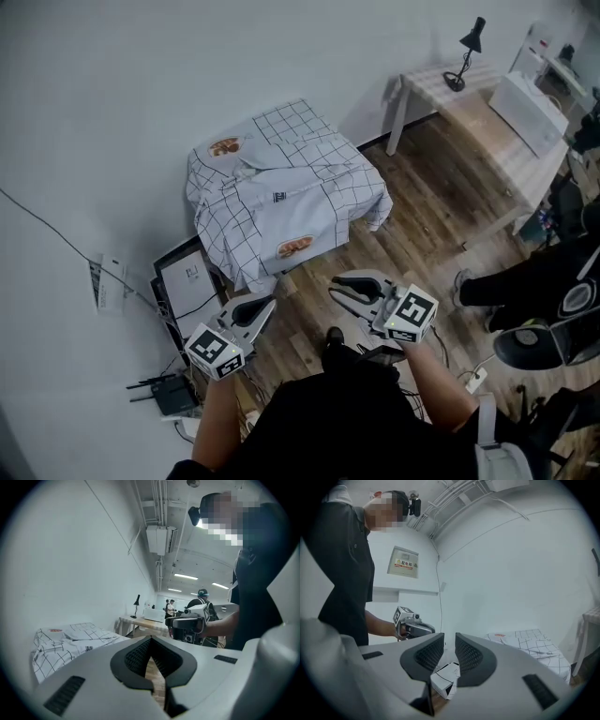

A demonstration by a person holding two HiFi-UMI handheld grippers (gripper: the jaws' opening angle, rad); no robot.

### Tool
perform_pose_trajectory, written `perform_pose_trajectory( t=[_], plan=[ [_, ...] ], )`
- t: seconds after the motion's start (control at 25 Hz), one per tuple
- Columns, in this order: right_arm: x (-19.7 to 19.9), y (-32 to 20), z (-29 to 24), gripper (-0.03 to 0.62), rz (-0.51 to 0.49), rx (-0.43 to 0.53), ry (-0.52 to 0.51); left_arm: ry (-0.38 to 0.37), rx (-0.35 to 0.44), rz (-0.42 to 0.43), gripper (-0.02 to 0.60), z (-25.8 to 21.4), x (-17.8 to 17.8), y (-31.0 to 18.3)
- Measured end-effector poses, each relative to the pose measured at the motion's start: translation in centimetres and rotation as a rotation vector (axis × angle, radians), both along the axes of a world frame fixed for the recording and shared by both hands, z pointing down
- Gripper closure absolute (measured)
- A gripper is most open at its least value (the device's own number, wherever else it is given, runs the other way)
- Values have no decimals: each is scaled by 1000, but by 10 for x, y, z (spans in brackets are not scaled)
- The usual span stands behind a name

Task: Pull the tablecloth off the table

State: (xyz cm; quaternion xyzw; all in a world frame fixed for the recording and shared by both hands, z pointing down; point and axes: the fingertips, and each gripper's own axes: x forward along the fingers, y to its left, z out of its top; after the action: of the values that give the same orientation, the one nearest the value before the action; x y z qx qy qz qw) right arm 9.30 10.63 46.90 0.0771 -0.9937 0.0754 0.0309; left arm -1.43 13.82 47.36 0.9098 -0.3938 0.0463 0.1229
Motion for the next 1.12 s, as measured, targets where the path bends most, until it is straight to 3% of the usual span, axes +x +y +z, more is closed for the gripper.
perform_pose_trajectory(
  t=[0.32, 0.64, 0.76, 0.92, 1.12],
  plan=[
    [10, -83, 4, 504, -36, -1, -45, -50, 1, -55, 571, -11, 3, -75],
    [-2, -143, 9, 464, -9, -7, -29, -64, 18, -14, 571, -3, -1, -146],
    [-18, -173, 14, 452, 8, -8, -10, -59, 37, 16, 571, 4, -15, -183],
    [-37, -221, 14, 448, 44, -121, -50, -16, 27, 47, 571, 17, -41, -234],
    [-72, -283, -1, 442, 80, -113, -15, -25, 34, 54, 571, 6, -89, -301]
  ],
)
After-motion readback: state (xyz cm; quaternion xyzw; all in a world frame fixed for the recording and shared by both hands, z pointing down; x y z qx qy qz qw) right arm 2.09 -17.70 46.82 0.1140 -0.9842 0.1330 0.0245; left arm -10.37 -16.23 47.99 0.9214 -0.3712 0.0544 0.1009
